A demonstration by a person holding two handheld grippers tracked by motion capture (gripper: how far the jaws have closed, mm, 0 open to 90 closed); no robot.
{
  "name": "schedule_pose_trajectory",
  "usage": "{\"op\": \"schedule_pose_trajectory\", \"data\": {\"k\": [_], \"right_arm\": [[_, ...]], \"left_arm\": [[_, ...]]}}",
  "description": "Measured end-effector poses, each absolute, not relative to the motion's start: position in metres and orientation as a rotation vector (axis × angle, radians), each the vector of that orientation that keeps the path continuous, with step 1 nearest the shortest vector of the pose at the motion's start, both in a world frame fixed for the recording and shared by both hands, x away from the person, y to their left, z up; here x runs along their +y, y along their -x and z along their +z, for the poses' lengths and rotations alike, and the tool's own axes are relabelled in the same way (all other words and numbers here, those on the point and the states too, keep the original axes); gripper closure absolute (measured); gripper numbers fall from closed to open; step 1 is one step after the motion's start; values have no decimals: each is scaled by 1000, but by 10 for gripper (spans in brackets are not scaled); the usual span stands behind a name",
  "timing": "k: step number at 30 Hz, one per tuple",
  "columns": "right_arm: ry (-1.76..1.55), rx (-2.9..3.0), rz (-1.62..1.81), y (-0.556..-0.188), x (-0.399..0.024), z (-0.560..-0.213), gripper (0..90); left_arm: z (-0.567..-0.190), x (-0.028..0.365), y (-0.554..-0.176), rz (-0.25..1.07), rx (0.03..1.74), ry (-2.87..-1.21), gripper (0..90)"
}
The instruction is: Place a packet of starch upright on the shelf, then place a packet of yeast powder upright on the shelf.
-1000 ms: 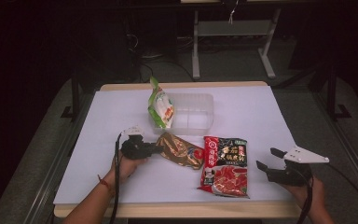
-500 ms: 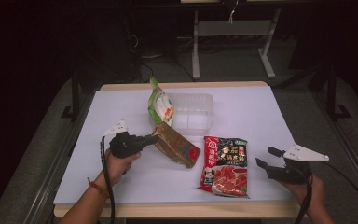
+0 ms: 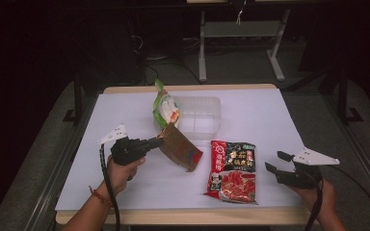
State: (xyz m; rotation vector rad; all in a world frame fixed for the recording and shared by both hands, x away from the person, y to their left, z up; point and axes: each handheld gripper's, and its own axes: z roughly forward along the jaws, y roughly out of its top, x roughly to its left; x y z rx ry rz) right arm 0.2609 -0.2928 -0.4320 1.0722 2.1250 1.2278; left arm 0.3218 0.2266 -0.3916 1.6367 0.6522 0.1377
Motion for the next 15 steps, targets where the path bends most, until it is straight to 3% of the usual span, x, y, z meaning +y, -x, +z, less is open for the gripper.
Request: {"op": "schedule_pose_trajectory", "data": {"k": [15], "right_arm": [[-1067,2128,1201,-258,-292,-432,345]], "left_arm": [[-373,220,-310,194,628,-1579,875]]}}
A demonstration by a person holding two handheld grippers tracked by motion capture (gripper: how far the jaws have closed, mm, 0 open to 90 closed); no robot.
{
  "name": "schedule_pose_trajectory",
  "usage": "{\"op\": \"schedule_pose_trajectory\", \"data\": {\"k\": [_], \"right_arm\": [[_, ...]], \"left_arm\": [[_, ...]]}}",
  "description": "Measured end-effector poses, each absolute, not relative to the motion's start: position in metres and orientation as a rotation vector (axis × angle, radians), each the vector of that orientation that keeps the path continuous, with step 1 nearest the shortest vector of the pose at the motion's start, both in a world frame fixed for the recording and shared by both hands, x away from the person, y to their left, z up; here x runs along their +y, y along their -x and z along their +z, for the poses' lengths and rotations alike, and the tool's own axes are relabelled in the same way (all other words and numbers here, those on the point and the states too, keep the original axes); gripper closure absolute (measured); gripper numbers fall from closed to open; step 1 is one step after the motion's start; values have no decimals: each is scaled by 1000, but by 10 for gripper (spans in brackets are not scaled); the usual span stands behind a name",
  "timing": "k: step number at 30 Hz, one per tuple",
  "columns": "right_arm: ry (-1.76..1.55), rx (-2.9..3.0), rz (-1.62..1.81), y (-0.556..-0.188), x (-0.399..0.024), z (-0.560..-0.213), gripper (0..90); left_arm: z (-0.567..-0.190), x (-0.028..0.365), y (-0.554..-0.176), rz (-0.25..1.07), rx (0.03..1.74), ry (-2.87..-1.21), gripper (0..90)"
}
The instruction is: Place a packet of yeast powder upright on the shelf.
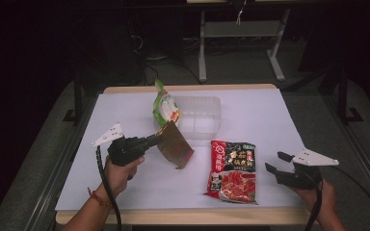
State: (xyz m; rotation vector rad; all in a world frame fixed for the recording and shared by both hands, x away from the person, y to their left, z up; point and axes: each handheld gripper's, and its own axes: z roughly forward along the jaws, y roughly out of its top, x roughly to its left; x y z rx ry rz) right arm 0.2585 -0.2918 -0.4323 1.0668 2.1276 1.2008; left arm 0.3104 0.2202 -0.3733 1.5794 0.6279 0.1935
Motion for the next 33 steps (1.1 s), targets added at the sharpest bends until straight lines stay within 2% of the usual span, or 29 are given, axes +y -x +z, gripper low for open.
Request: {"op": "schedule_pose_trajectory", "data": {"k": [17,22,33], "right_arm": [[-1057,2102,1220,-250,-295,-427,346],[-1064,2101,1223,-251,-295,-428,341],[-1066,2103,1222,-251,-295,-429,340]], "left_arm": [[-340,208,-318,284,635,-1540,875],[-322,202,-327,310,625,-1514,874],[-312,184,-351,367,651,-1512,875]]}}
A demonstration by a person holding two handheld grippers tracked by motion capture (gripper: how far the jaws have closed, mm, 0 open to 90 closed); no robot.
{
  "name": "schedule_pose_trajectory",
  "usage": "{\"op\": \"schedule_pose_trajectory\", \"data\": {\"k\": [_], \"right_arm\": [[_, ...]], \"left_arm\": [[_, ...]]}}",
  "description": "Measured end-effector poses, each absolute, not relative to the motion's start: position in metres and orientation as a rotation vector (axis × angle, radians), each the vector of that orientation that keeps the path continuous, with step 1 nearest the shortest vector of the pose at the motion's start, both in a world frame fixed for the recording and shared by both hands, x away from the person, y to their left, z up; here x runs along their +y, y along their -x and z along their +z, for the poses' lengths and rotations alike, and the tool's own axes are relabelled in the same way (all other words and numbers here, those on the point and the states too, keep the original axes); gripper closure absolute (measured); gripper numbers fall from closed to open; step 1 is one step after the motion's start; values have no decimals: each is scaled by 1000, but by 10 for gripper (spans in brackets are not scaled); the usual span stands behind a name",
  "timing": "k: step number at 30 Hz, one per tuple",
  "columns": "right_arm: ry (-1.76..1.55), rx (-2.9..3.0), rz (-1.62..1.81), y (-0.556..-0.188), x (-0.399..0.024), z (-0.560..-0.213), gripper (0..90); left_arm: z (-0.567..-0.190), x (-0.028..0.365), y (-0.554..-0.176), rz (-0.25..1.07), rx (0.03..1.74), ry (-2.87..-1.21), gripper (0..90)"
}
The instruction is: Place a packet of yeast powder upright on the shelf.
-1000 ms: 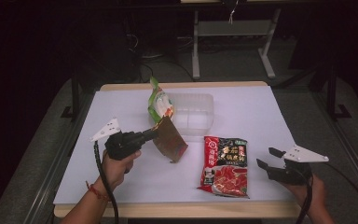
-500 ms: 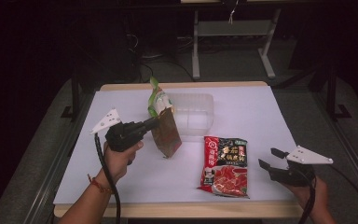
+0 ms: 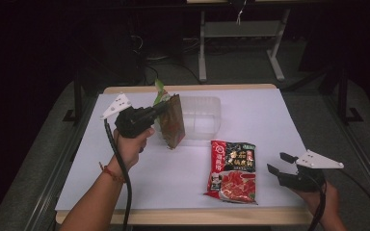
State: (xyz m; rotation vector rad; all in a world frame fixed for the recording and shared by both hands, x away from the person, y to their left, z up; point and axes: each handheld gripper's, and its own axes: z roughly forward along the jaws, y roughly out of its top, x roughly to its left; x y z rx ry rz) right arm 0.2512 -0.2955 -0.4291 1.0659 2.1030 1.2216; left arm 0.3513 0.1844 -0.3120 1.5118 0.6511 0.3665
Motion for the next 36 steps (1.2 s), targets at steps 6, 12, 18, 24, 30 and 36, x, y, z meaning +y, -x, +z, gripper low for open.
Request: {"op": "schedule_pose_trajectory", "data": {"k": [6,12,18,24,30,36], "right_arm": [[-1069,2107,1219,-251,-295,-430,340],[-1080,2104,1218,-250,-298,-431,340],[-1080,2103,1215,-248,-299,-432,341],[-1090,2103,1209,-247,-300,-433,340],[-1096,2099,1209,-245,-302,-433,341],[-1100,2097,1207,-243,-303,-433,340]], "left_arm": [[-307,171,-369,393,653,-1519,875],[-308,163,-391,418,686,-1512,875],[-321,159,-413,421,730,-1501,874],[-326,153,-425,451,751,-1487,874],[-328,149,-434,466,731,-1472,874],[-338,141,-440,479,738,-1494,871]]}}
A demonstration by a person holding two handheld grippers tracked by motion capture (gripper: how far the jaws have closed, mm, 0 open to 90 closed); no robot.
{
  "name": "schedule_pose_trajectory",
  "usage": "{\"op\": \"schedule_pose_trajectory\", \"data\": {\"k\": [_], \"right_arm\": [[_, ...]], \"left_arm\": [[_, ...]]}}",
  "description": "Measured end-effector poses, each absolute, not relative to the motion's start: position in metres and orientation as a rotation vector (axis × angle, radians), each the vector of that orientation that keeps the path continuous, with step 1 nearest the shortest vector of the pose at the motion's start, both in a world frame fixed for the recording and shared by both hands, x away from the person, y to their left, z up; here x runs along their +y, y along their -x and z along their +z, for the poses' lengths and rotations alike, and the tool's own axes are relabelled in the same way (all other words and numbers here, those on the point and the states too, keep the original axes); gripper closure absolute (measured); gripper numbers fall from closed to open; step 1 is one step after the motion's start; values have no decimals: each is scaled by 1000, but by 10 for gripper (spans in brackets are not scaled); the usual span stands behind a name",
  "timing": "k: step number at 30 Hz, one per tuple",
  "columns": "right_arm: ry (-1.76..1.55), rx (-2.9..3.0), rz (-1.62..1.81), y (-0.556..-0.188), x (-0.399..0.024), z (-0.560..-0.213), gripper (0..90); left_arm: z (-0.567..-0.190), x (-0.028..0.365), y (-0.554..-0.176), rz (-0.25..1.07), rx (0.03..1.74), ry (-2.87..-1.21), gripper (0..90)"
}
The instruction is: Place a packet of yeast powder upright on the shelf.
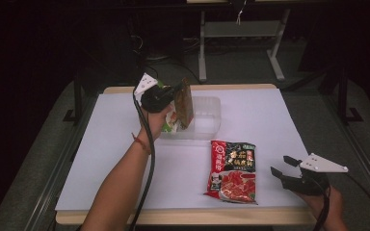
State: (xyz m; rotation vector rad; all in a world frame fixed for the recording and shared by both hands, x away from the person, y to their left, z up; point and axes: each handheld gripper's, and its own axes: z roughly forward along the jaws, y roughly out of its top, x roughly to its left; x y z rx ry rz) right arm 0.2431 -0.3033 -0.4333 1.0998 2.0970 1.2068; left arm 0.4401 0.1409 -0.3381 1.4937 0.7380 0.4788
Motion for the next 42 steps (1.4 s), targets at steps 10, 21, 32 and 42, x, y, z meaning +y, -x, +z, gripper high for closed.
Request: {"op": "schedule_pose_trajectory", "data": {"k": [10,21,32,42], "right_arm": [[-1106,2098,1204,-242,-304,-434,339],[-1112,2105,1197,-243,-303,-435,340],[-1127,2107,1215,-243,-303,-436,341],[-1135,2175,1238,-247,-295,-441,318]], "left_arm": [[-360,135,-438,463,728,-1549,851],[-371,149,-425,436,692,-1627,659],[-376,170,-378,390,567,-1686,421],[-410,158,-349,254,528,-1880,295]]}}
